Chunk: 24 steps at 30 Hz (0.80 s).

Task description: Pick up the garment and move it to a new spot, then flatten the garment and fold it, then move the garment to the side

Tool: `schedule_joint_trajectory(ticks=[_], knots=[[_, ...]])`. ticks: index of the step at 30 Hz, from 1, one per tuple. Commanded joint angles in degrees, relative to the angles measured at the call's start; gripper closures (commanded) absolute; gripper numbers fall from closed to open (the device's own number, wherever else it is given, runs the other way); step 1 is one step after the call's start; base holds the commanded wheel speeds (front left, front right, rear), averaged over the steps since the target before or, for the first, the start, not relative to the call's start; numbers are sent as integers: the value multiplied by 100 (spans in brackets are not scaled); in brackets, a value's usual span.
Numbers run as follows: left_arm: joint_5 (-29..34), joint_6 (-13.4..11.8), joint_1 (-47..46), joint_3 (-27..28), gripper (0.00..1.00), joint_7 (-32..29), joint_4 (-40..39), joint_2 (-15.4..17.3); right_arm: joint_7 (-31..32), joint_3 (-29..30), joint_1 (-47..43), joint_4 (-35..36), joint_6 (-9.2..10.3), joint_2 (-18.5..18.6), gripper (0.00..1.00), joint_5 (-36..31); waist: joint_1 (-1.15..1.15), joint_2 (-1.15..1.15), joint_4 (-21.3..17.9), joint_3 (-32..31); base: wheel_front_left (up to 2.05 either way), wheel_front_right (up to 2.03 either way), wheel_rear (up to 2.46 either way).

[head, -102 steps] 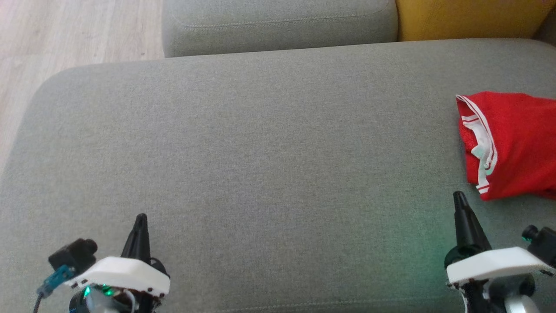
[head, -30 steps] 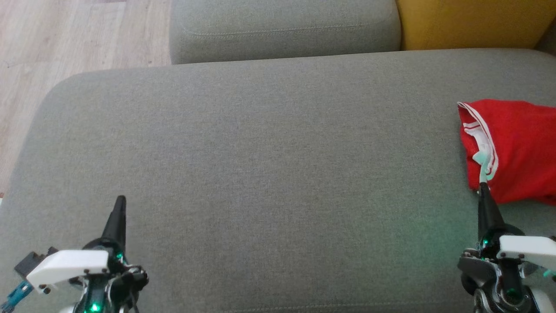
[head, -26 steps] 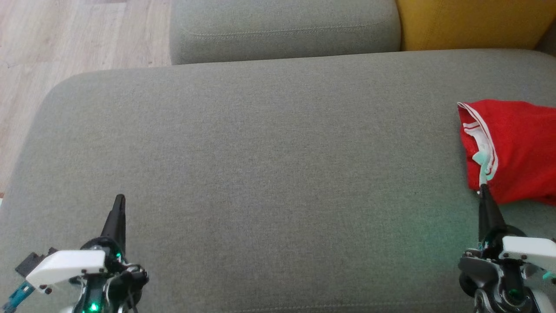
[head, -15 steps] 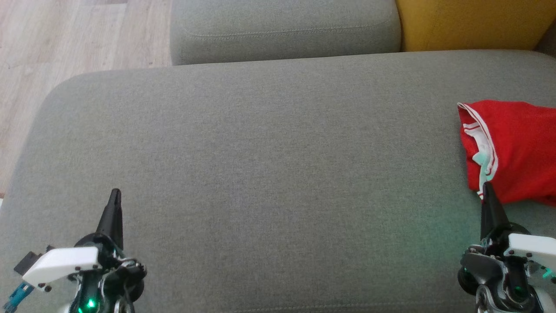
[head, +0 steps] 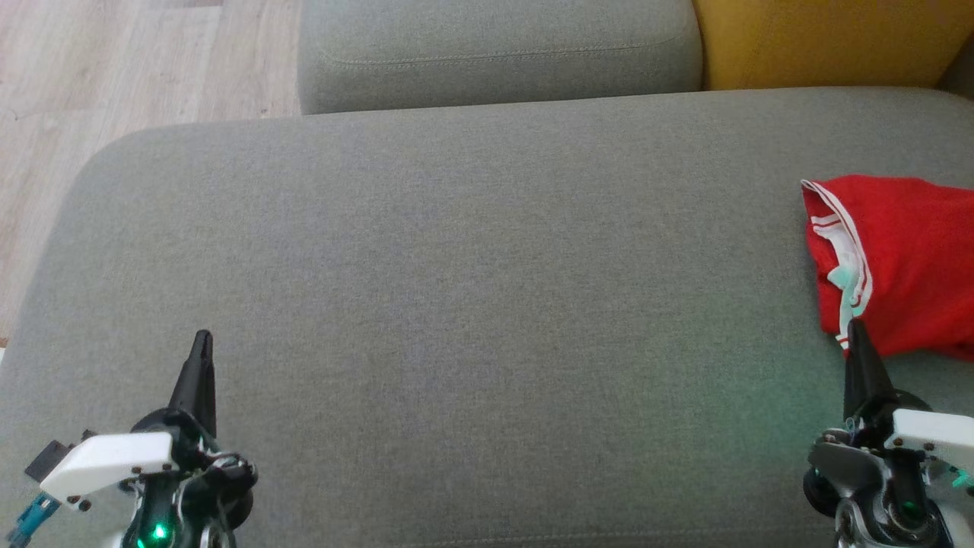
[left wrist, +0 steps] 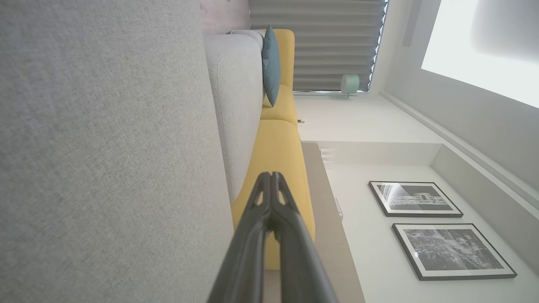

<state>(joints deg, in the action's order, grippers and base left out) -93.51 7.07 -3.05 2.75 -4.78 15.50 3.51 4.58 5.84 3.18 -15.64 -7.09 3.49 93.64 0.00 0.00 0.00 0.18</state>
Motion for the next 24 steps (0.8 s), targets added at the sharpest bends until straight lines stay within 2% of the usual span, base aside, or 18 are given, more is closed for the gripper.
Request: schedule_joint_trajectory(ticks=[1,24], knots=[[8,42,-301,224,100,-48,-152,48,50,-108,285,172,-40,66,100,-2,0,0,0,0,0,0,0],[42,42,-304,266,100,-81,-150,18,88,-61,289,169,-40,33,100,-41,0,0,0,0,0,0,0]])
